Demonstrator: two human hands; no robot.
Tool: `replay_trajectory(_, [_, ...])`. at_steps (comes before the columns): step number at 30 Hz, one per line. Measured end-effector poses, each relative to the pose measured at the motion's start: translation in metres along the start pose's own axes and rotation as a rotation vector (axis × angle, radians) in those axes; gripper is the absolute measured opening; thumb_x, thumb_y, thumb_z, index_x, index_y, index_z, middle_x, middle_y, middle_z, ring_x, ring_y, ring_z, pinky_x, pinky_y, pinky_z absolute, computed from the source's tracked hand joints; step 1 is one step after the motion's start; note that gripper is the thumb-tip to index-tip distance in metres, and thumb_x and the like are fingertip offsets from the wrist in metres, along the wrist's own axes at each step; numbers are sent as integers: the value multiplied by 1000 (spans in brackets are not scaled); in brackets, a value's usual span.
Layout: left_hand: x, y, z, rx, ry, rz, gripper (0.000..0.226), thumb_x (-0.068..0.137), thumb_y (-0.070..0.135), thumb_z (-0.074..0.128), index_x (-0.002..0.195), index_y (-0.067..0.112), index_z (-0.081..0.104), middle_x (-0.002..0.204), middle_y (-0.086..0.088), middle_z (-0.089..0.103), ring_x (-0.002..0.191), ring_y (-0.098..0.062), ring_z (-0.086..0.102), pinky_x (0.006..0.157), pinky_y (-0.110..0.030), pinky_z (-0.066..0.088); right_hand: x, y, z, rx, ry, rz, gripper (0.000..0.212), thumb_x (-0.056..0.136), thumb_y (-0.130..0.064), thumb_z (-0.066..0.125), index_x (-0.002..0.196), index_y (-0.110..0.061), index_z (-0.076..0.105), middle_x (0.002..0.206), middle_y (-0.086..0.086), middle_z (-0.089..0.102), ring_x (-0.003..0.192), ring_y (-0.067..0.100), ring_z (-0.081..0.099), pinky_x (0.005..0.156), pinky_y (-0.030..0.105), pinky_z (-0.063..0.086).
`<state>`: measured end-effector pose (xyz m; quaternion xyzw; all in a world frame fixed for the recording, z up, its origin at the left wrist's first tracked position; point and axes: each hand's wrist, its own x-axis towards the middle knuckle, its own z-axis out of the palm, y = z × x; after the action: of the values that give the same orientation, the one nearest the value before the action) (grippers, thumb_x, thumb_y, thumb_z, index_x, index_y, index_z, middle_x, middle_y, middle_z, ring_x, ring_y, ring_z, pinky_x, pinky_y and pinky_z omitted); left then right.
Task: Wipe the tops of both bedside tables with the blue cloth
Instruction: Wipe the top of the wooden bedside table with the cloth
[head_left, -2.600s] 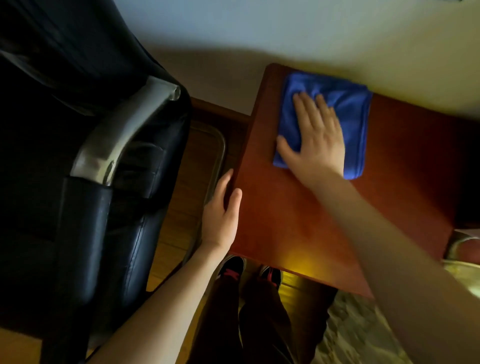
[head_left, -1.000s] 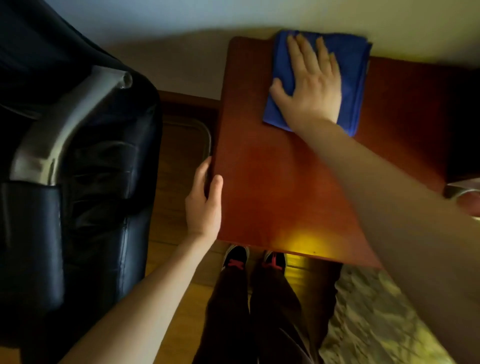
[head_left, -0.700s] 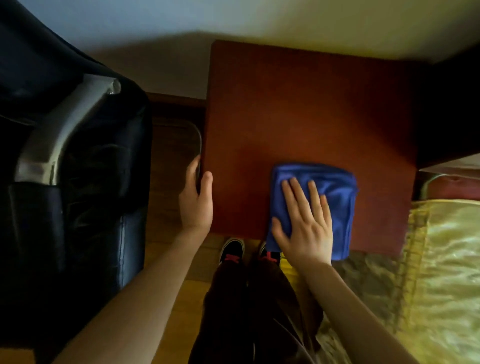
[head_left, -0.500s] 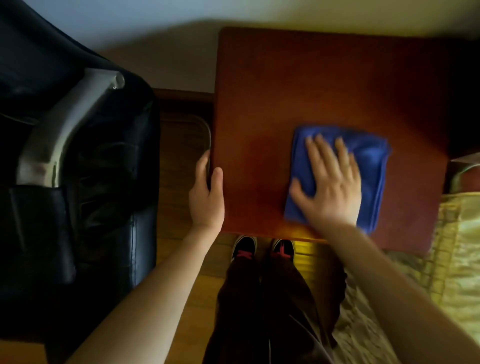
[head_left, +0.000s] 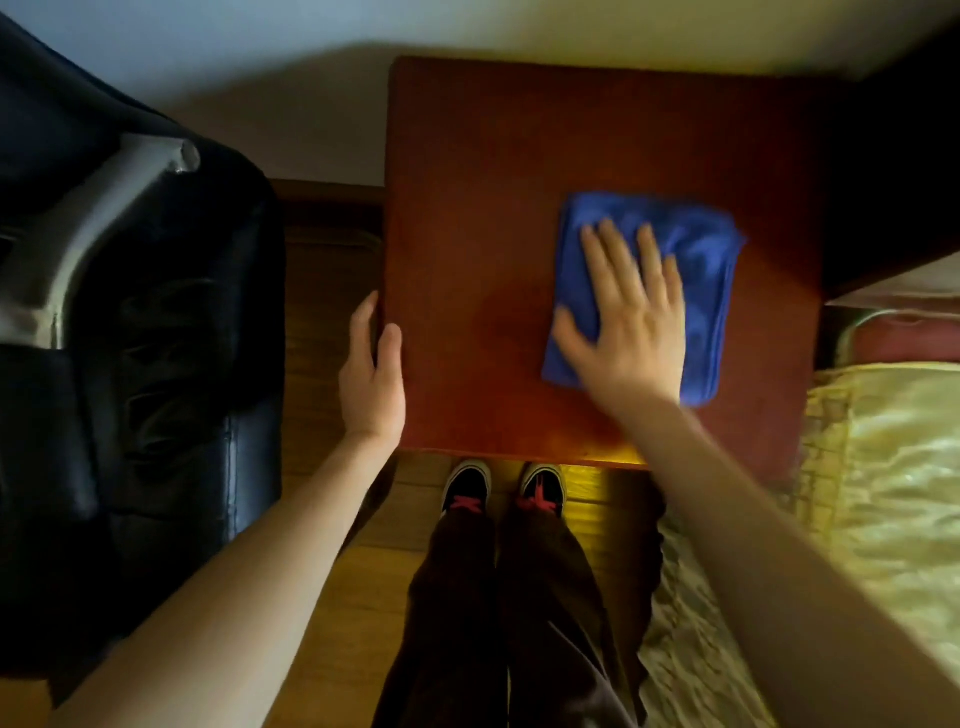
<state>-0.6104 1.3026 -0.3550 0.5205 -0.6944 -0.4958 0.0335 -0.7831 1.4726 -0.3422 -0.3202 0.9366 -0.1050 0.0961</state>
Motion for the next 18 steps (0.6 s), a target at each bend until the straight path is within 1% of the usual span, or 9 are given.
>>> replay_trajectory(2, [-1,2,0,-19,-10,-26,46,101,44,34,146,36,31,136,4,56,115,-15,60,93,-39,55,-67,4,5,-22,-28,9,73,87,-46,53,152,-22,31,159,-3,30,149,28,19,122,43,12])
replay_trajectory(4, [0,4,1,-14,-7,-14,46,101,44,34,146,35,30,135,6,55,112,-13,60,92,-39,54,-95,10,9,-35,-32,5,74,85,-46,57,151,-22,33,157,-4,32,148,27,21,122,41,12])
replay_trajectory(7, [2,-1,2,-37,-15,-3,45,102,40,34,147,36,31,132,9,55,105,-4,60,85,-29,53,-49,22,8,-29,-13,-2,73,85,-49,53,151,-25,33,156,-4,36,147,28,24,119,43,18])
replay_trajectory(9, [3,-6,2,-54,-13,2,44,102,39,35,146,37,32,128,15,55,104,5,58,82,-20,50,6,30,1,-28,31,18,72,86,-50,48,151,-26,31,156,-3,36,147,28,25,118,44,19])
replay_trajectory(11, [3,-8,3,-43,11,22,44,102,39,36,146,35,33,130,16,54,104,10,56,79,-12,47,68,41,-6,-22,74,45,72,86,-53,42,152,-25,29,157,-2,34,148,28,23,118,42,18])
replay_trajectory(13, [2,-9,3,-44,20,32,45,101,42,37,146,35,34,134,13,53,106,7,56,81,-13,46,120,48,-16,5,65,103,74,86,-55,34,153,-25,24,160,-3,29,149,27,18,121,41,13])
replay_trajectory(15, [1,-7,3,-32,28,40,45,101,42,37,145,34,34,136,9,54,108,1,56,80,-14,44,142,49,-20,5,37,129,74,88,-56,29,154,-25,21,161,-4,24,150,25,14,122,40,8])
replay_trajectory(18, [1,-3,4,-17,36,30,45,102,40,36,146,32,34,137,5,54,112,-10,56,74,-14,42,110,51,-17,3,63,49,69,91,-53,31,153,-23,25,160,-3,28,149,28,17,122,41,12])
